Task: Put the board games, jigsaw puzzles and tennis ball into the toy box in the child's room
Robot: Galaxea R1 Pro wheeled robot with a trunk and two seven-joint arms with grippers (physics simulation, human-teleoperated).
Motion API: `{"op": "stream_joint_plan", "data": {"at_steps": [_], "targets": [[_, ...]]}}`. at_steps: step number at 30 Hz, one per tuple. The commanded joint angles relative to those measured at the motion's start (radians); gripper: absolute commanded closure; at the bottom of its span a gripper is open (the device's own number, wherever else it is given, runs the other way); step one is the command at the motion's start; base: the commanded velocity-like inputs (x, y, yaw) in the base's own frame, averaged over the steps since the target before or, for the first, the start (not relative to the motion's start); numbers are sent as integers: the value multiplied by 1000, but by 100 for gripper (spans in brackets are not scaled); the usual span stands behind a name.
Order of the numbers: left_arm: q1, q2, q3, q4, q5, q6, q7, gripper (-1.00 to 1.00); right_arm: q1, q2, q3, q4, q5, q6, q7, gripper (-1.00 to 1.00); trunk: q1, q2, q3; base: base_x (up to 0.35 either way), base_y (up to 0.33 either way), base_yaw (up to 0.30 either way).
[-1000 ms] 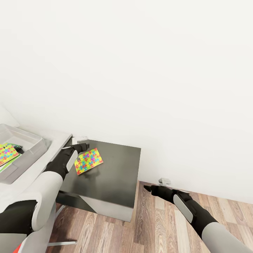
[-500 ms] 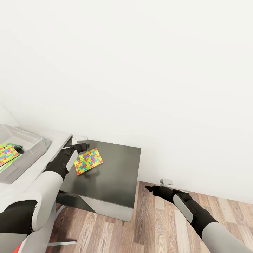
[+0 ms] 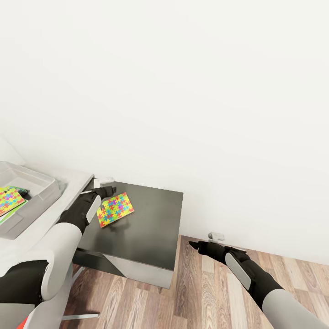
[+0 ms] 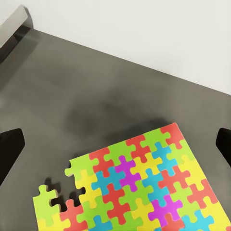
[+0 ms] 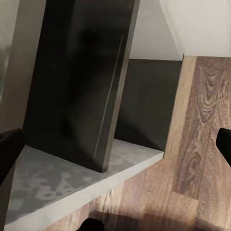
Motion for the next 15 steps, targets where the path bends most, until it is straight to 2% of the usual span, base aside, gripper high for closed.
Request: {"op": "stream_joint_plan", "data": {"at_steps": [1,15], "targets": [[0,0,0,-2,9,5,5,-100,-1,-1,3,-1,-5,2,1,-100,1,-2,-2,0,0,0],[0,0,0,-2,9,5,5,-100,-1,-16,-5,-1,-15,2,43,-100,1,-2,-2,0,0,0]]}}
